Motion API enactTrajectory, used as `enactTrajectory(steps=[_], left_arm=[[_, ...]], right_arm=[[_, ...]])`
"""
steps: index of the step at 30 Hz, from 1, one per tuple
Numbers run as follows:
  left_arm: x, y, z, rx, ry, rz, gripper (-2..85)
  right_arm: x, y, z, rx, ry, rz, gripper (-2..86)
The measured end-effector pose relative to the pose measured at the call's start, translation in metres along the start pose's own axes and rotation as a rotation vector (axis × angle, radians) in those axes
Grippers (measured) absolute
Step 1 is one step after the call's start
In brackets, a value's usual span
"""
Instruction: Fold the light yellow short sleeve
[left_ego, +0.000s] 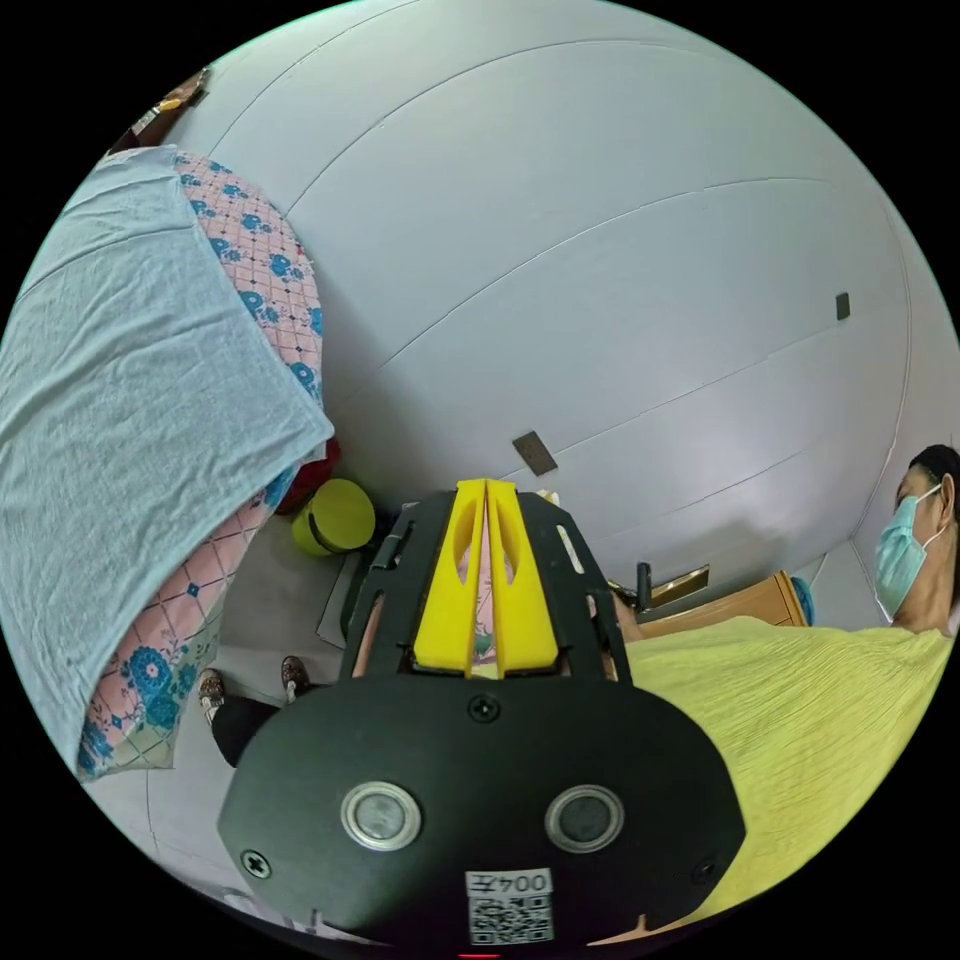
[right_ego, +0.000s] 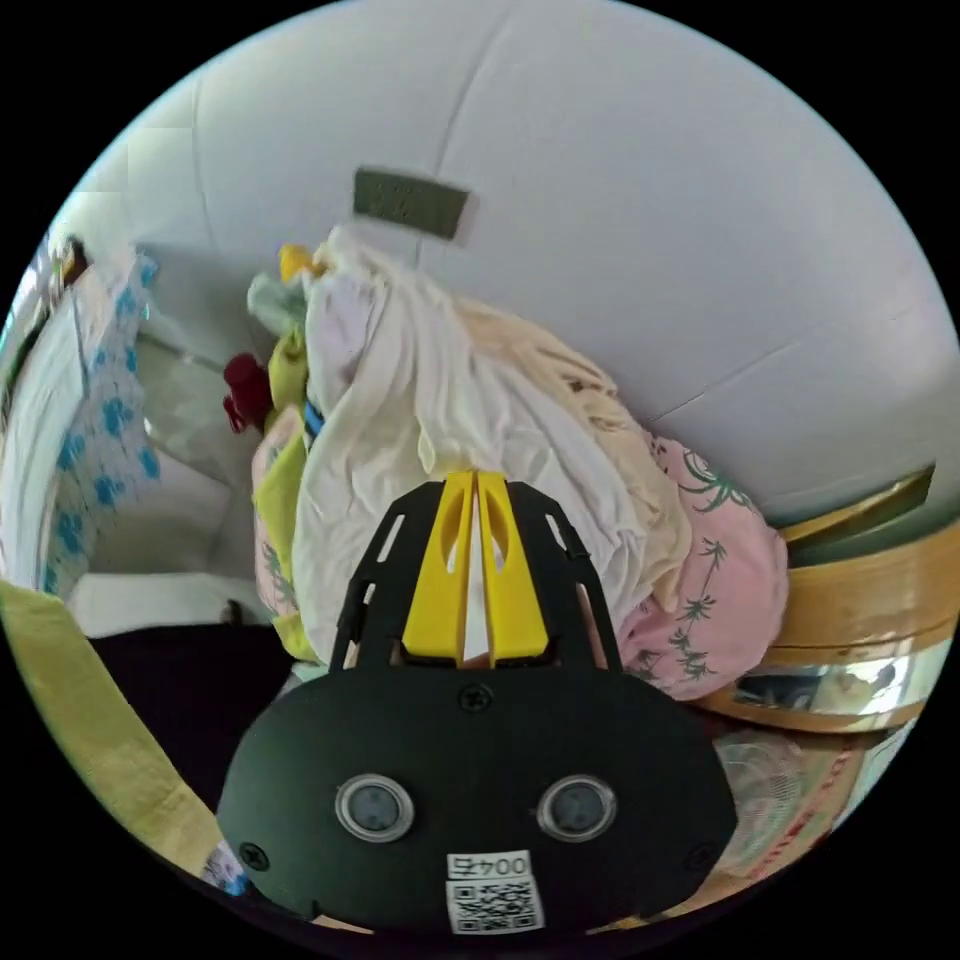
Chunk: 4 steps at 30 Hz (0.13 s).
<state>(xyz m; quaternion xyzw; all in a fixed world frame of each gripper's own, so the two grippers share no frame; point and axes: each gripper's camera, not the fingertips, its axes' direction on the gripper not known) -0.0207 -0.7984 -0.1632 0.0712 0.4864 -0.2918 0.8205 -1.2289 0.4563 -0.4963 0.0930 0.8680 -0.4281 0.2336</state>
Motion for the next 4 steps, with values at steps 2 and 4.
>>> enactTrajectory(steps=[2,4], left_arm=[[0.004,-0.011,0.038,-0.019,0.011,0.03,0.1],[0.008,-0.018,0.065,-0.044,0.02,0.065,0.1]], right_arm=[[0.063,-0.004,-0.052,0.199,-0.239,0.18,-0.8],[0.108,-0.003,-0.079,0.317,-0.444,0.304,-0.8]])
